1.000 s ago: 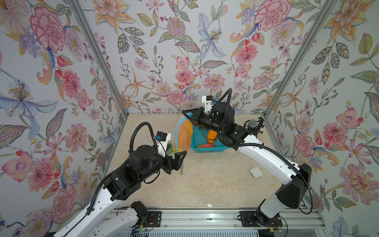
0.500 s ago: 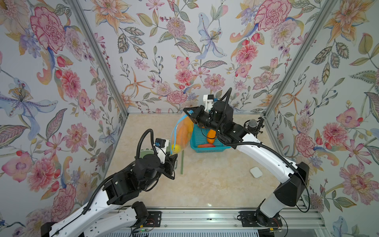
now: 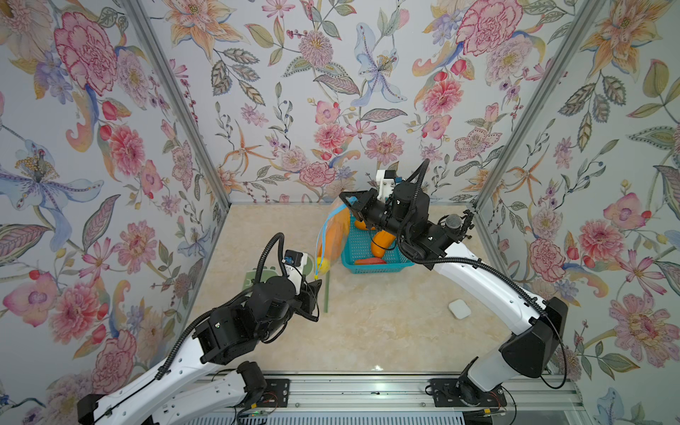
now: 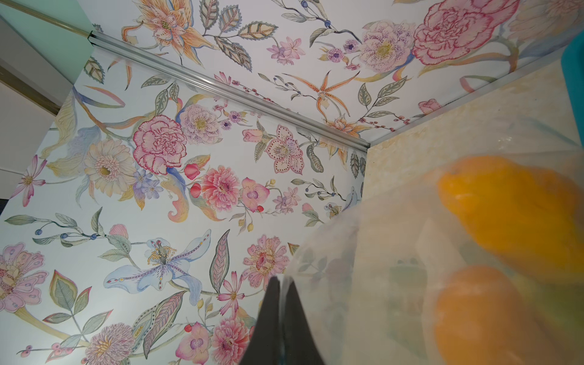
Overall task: Place the mango in a zip-top bag and seal the zipper
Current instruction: Pick up the zipper food storage bag at the center of the board.
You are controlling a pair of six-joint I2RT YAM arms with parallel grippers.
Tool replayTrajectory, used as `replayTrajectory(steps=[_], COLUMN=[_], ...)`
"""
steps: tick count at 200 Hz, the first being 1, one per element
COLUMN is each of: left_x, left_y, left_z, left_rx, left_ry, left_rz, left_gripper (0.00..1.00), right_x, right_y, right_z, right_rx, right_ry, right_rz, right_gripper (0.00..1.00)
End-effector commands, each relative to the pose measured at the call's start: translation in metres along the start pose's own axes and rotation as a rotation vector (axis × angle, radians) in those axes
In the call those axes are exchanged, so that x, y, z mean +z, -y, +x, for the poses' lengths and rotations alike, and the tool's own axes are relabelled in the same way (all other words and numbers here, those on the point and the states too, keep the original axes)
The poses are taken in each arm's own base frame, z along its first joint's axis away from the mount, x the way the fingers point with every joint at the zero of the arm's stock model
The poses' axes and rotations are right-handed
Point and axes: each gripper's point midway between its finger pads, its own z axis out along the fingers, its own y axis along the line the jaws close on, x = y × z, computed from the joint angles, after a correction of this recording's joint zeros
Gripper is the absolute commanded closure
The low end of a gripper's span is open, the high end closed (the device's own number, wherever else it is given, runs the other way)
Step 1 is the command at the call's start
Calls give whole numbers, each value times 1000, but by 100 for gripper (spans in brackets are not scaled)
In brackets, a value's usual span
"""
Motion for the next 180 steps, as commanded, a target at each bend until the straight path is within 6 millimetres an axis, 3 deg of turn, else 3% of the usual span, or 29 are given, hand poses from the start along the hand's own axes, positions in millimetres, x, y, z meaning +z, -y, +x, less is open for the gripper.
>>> replayTrajectory(steps=[1, 21, 40, 53, 69, 121, 148, 180], left_x=[3, 1, -2, -4, -5, -17, -38, -62], left_y=[3, 3, 1, 2, 3, -5, -11, -10], left_z=[5, 4, 3, 1, -1, -13, -36, -62], left_rx=[-8, -14, -20, -24, -21, 6, 53, 135], left_ry=[-11, -4, 9, 22, 23, 53, 94, 111], left_rz=[10, 17, 15, 24, 29, -5, -28, -21], left_gripper=[64, 62, 66, 86, 97, 100, 100, 100], right_x=[-15, -15, -16, -15, -15, -15, -27, -56], right_y=[-24, -22, -20, -19, -17, -4, 24, 65], right_z=[-14, -16, -17, -16, -16, -17, -16, 20], right_rx=[-8, -5, -1, 4, 8, 32, 57, 125], right_ry=[52, 61, 65, 61, 62, 52, 13, -134], right_rz=[-67, -61, -59, -58, -56, -40, 24, 101], right_gripper=[100, 100, 100, 100, 100, 100, 100, 100])
